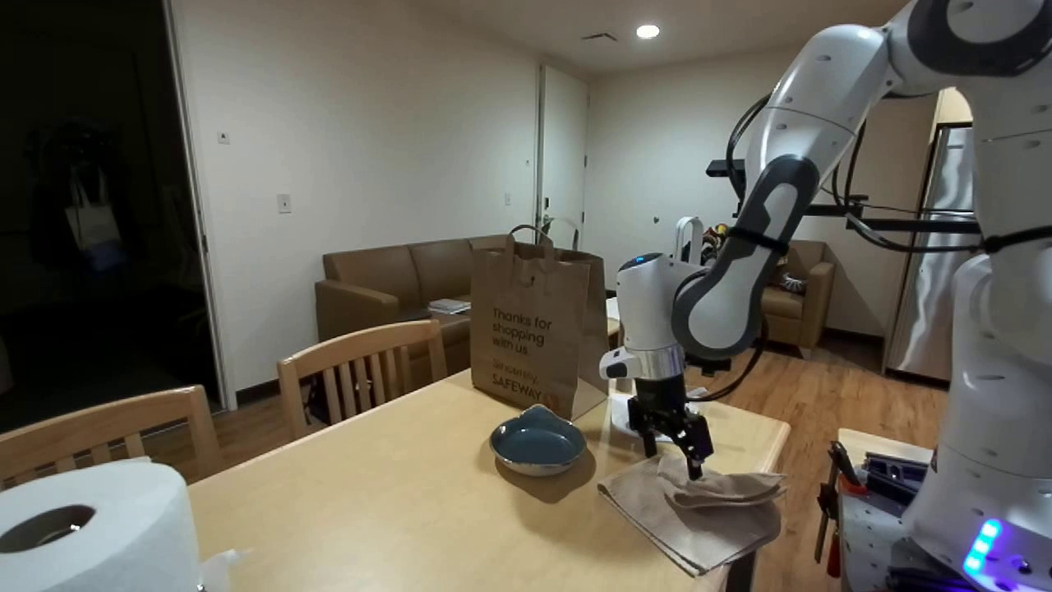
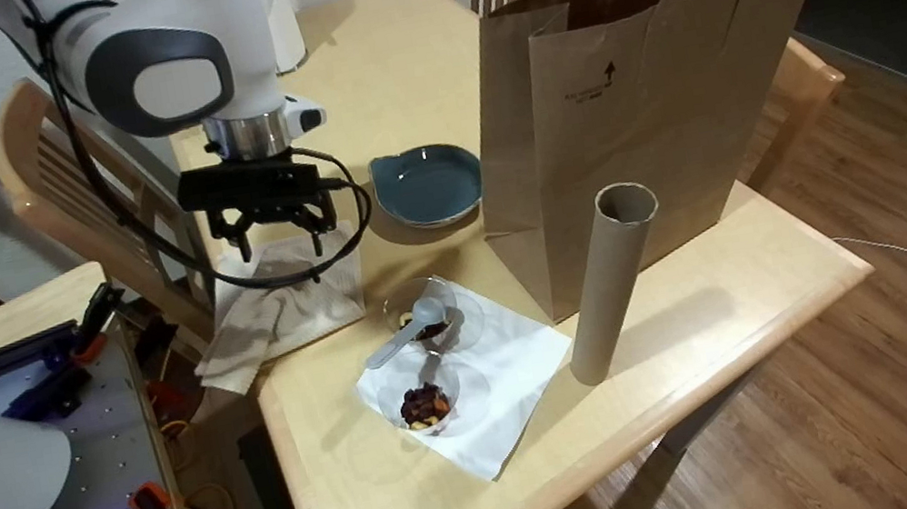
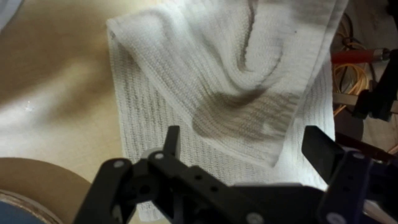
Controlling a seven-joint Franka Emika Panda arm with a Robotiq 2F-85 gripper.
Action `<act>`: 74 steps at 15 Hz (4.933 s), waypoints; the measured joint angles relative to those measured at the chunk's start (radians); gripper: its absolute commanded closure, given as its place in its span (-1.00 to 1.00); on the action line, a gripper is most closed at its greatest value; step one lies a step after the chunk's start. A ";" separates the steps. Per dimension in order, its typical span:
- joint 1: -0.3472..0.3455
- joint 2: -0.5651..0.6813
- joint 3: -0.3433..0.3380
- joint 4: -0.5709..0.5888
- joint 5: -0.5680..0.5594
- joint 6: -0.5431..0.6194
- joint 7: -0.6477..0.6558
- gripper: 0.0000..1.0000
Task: Use the towel to wipe the table
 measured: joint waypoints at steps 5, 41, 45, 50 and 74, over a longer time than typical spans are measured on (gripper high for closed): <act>0.012 0.035 -0.045 -0.004 -0.347 0.071 0.135 -1.00; 0.342 0.057 -0.121 0.051 -0.592 0.212 0.434 0.92; 0.247 0.142 -0.076 0.125 -0.649 0.212 0.434 0.93; 0.221 0.256 0.007 0.277 -0.678 0.210 0.429 0.93; 0.031 0.231 -0.117 0.091 -0.693 0.103 0.581 0.93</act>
